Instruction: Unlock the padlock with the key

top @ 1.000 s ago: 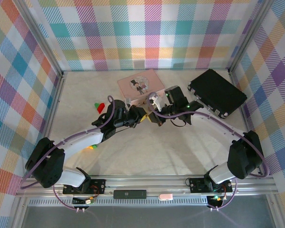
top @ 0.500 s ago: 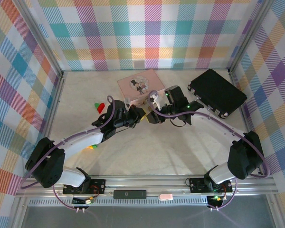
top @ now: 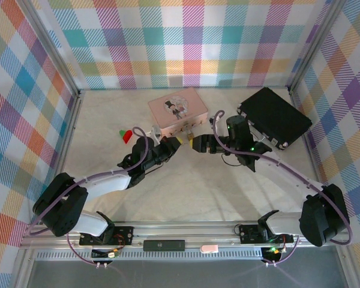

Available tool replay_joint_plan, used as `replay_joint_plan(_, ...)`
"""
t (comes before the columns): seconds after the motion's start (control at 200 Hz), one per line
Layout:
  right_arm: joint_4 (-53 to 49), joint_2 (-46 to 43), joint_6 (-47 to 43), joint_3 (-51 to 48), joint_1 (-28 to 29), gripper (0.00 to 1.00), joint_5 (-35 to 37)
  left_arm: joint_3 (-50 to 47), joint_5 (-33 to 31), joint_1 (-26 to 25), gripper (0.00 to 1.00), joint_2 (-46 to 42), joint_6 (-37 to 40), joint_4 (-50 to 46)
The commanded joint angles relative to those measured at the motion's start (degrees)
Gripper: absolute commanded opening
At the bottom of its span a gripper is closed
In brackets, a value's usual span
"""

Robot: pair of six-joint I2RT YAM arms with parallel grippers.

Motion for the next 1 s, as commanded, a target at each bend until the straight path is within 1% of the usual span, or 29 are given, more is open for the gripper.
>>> replay_joint_plan(0.0, 14.4, 0.7, 11.9, -3.3, -0.3, 0.61, -2.4, -2.7, -3.8, -1.5, 0.0, -1.0, 1.5, 8.7)
replay_joint_plan(0.02, 15.7, 1.2, 13.2, -3.8, -0.3, 0.58, -2.3, -3.1, -4.2, -1.7, 0.0, -1.2, 1.6, 9.2)
replay_joint_plan(0.075, 18.5, 2.2, 15.6, -4.5, -0.3, 0.45, -1.8, -3.8, -4.8, -2.0, 0.0, -1.5, 1.9, 10.3)
replay_joint_plan(0.125, 21.1, 3.1, 17.3, -5.1, -0.3, 0.4, -1.2, -3.9, -4.7, -2.3, 0.0, -1.7, 2.1, 10.5)
replay_joint_plan(0.235, 26.2, 5.4, 20.2, -5.0, -0.3, 0.39, -2.1, -4.6, -4.9, -3.4, 0.0, -1.5, 2.7, 12.4)
replay_joint_plan(0.35, 24.4, 7.7, 20.7, -3.6, -0.3, 0.39, -1.7, -6.1, -5.5, -3.9, 0.0, -1.6, 2.5, 15.7)
replay_joint_plan(0.41, 25.0, 8.7, 20.9, -3.6, -0.3, 0.4, -1.4, -6.4, -5.5, -4.0, 0.0, -1.7, 2.4, 16.5)
replay_joint_plan(0.6, 26.6, 9.9, 21.4, -3.3, -0.3, 0.33, -3.0, -7.0, -5.8, -4.5, 0.0, -1.7, 2.5, 18.1)
replay_joint_plan(0.685, 25.6, 9.8, 21.6, -3.9, -0.3, 0.33, -3.0, -7.7, -6.4, -4.7, 0.0, -1.6, 2.1, 18.7)
replay_joint_plan(0.795, 29.4, 10.1, 23.6, -5.6, -0.3, 0.32, -4.4, -7.4, -6.6, -4.7, 0.0, -1.1, 2.1, 19.2)
replay_joint_plan(0.87, 31.6, 10.8, 25.1, -5.8, -0.3, 0.3, -5.3, -6.9, -6.1, -4.7, 0.0, 0.0, 1.9, 19.7)
replay_joint_plan(0.995, 33.7, 11.8, 27.2, -5.4, -0.3, 0.22, -7.1, -6.0, -5.1, -4.7, 0.0, 2.1, 0.9, 21.5)
